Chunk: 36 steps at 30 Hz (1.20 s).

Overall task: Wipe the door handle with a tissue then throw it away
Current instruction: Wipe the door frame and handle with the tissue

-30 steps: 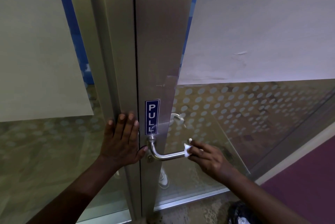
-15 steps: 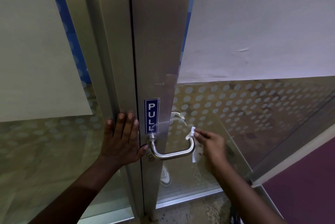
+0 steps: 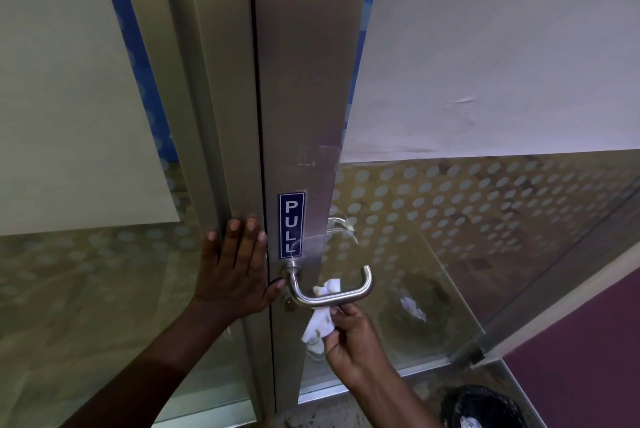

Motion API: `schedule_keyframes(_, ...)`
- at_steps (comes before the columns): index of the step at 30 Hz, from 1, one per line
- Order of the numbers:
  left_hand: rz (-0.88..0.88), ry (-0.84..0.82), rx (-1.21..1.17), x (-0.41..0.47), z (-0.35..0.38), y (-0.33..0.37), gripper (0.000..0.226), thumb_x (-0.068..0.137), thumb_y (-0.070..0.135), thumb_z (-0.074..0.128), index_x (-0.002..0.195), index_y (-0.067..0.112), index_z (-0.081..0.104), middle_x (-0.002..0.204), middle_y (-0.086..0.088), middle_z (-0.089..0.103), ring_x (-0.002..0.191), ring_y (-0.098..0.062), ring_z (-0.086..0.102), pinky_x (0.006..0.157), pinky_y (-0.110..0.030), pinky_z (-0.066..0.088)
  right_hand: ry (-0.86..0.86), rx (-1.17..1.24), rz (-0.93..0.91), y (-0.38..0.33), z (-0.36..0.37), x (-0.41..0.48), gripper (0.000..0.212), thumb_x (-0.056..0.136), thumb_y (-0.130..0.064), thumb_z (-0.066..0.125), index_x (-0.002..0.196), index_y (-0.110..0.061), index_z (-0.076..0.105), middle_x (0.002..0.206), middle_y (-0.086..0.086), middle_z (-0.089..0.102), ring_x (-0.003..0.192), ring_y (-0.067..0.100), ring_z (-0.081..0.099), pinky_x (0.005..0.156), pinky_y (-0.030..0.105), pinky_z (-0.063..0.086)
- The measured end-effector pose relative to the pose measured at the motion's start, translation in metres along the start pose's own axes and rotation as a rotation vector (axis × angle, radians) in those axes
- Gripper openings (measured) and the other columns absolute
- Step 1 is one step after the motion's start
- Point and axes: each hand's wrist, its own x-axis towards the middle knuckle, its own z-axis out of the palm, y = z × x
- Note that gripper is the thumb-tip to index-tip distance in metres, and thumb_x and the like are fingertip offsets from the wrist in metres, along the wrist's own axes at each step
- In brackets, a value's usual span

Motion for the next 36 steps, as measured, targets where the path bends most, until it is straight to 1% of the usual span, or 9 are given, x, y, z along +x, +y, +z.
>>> schedule_keyframes(2,0.001,-0.002,0.002,-0.001,0.000,0.000,0.081,0.099,0.054,0.024,0.154,-0.004,0.010,0.166,-0.020,0.001,0.154,-0.035,-0.001,0.124,-0.053,-0.002,-0.033,-0.024,0.018,0.009,0.006,0.005,0.032,0.071,0.014,0.049,0.089,0.006,0.074,0.096,0.022,0.073,0.085,0.022,0.072,0.079,0.025,0.058)
schedule_keyframes(6,0.000,0.005,-0.004,-0.002,0.002,-0.001,0.081,0.099,0.055,0.024,0.155,-0.003,0.011,0.166,-0.020,0.002,0.154,-0.035,0.000,0.124,-0.053,-0.003,-0.076,0.025,0.081,0.020,0.016,0.011,0.029,0.075,0.012,0.060,0.102,0.007,0.069,0.102,0.018,0.072,0.091,0.019,0.070,0.099,0.029,0.048)
schedule_keyframes(10,0.004,0.010,-0.017,0.000,0.001,-0.001,0.082,0.099,0.054,0.025,0.155,-0.003,0.009,0.166,-0.020,0.000,0.154,-0.035,-0.002,0.124,-0.052,-0.003,-0.081,-0.020,0.039,0.013,0.008,0.009,0.031,0.078,0.020,0.047,0.091,0.007,0.073,0.098,0.019,0.074,0.088,0.020,0.072,0.080,0.024,0.058)
schedule_keyframes(13,0.001,0.010,-0.042,0.000,-0.002,-0.001,0.081,0.099,0.053,0.026,0.155,-0.003,0.009,0.166,-0.019,0.000,0.154,-0.035,-0.002,0.123,-0.053,-0.002,-0.057,-0.026,0.022,-0.003,-0.001,0.008,0.041,0.084,0.023,0.034,0.090,0.010,0.072,0.099,0.023,0.072,0.087,0.022,0.072,0.076,0.027,0.059)
schedule_keyframes(17,-0.031,-0.006,-0.099,0.001,-0.005,0.002,0.080,0.099,0.053,0.026,0.155,-0.002,0.009,0.166,-0.018,0.000,0.154,-0.035,-0.001,0.123,-0.053,-0.002,-0.085,0.014,-0.051,-0.036,-0.008,0.002,0.041,0.077,0.020,0.036,0.083,0.007,0.074,0.086,0.020,0.074,0.079,0.026,0.073,0.069,0.029,0.061)
schedule_keyframes(24,-0.156,-0.106,-0.266,0.006,-0.021,0.022,0.086,0.096,0.055,0.036,0.152,-0.004,0.010,0.166,-0.019,-0.005,0.153,-0.038,-0.004,0.122,-0.059,-0.003,-0.016,-0.056,-0.095,-0.060,-0.010,0.002,0.046,0.091,0.018,0.027,0.085,0.008,0.071,0.087,0.021,0.073,0.078,0.027,0.073,0.076,0.028,0.057)
schedule_keyframes(28,-0.123,-0.194,-0.318,0.004,-0.035,0.036,0.086,0.089,0.052,0.046,0.145,-0.009,0.023,0.156,-0.030,0.018,0.152,-0.041,0.001,0.121,-0.061,0.007,0.038,-0.052,-0.137,-0.058,-0.004,-0.005,0.036,0.093,0.018,0.027,0.097,0.007,0.061,0.082,0.018,0.073,0.070,0.021,0.073,0.065,0.023,0.060)
schedule_keyframes(32,-0.048,-0.290,-0.352,-0.002,-0.044,0.060,0.082,0.089,0.050,0.047,0.146,-0.006,0.028,0.153,-0.034,0.028,0.147,-0.046,0.020,0.116,-0.063,0.021,0.133,-0.050,-0.238,-0.051,-0.003,-0.013,0.039,0.093,0.018,0.031,0.125,0.008,0.050,0.095,0.012,0.063,0.060,0.007,0.069,0.051,0.014,0.054)
schedule_keyframes(36,0.011,-0.344,-0.384,-0.002,-0.048,0.087,0.084,0.087,0.052,0.049,0.147,-0.003,0.029,0.156,-0.030,0.024,0.146,-0.046,0.022,0.120,-0.059,0.015,0.182,-0.035,-0.321,-0.046,-0.005,-0.026,0.041,0.090,0.022,0.036,0.127,0.012,0.048,0.091,0.015,0.063,0.061,0.010,0.070,0.058,0.016,0.057)
